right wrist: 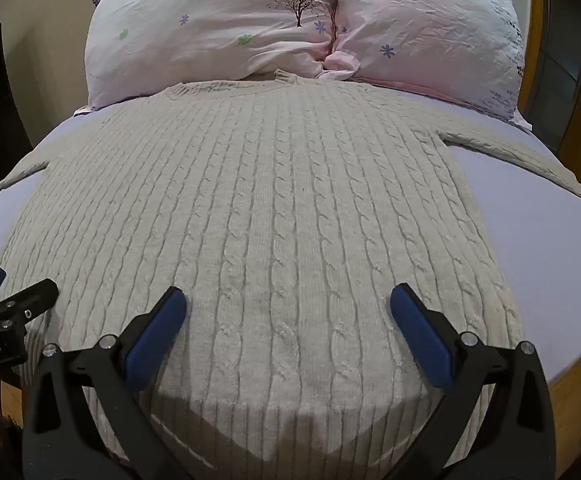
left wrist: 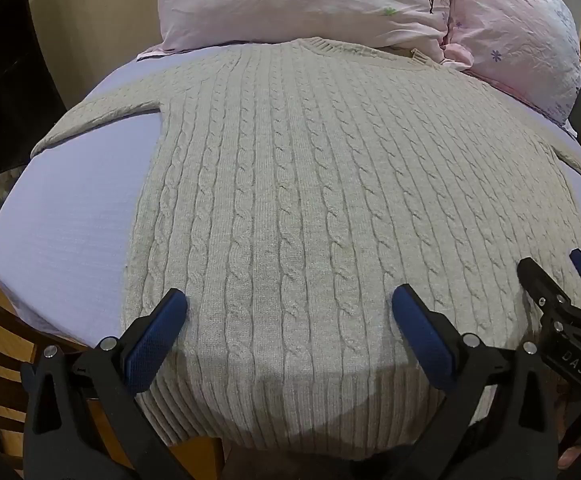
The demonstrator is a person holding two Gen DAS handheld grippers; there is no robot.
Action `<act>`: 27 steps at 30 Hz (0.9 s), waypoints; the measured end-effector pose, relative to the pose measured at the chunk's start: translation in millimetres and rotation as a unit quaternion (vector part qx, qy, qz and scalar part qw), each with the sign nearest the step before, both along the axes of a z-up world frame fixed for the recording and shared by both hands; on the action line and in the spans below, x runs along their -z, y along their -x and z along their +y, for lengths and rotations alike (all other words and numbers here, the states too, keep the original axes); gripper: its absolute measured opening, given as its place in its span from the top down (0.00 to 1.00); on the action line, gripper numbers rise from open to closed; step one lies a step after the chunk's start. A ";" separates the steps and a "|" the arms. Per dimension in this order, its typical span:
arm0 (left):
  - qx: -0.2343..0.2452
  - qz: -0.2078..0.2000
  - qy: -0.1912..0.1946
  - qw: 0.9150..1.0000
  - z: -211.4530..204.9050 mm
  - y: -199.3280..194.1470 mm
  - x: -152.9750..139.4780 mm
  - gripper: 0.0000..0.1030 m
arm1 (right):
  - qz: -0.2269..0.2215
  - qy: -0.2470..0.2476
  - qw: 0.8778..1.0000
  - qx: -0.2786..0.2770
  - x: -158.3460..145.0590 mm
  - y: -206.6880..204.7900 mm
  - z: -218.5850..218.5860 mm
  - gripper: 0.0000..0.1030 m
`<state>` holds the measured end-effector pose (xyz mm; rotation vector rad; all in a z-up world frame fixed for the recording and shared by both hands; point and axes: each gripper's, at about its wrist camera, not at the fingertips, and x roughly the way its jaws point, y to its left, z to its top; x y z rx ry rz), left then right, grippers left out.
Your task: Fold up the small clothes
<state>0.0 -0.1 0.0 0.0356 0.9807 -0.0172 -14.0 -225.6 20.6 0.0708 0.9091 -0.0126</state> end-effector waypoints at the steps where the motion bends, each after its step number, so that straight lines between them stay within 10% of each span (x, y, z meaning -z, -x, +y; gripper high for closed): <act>1: 0.000 0.000 0.000 1.000 0.0 0.0 0.0 0.01 | -0.001 0.000 1.000 0.000 -0.1 0.1 0.0 0.02; 27: 0.000 -0.004 0.001 1.000 0.0 0.1 -0.3 0.01 | -0.002 0.001 1.000 0.000 -1.1 1.3 -0.7 0.02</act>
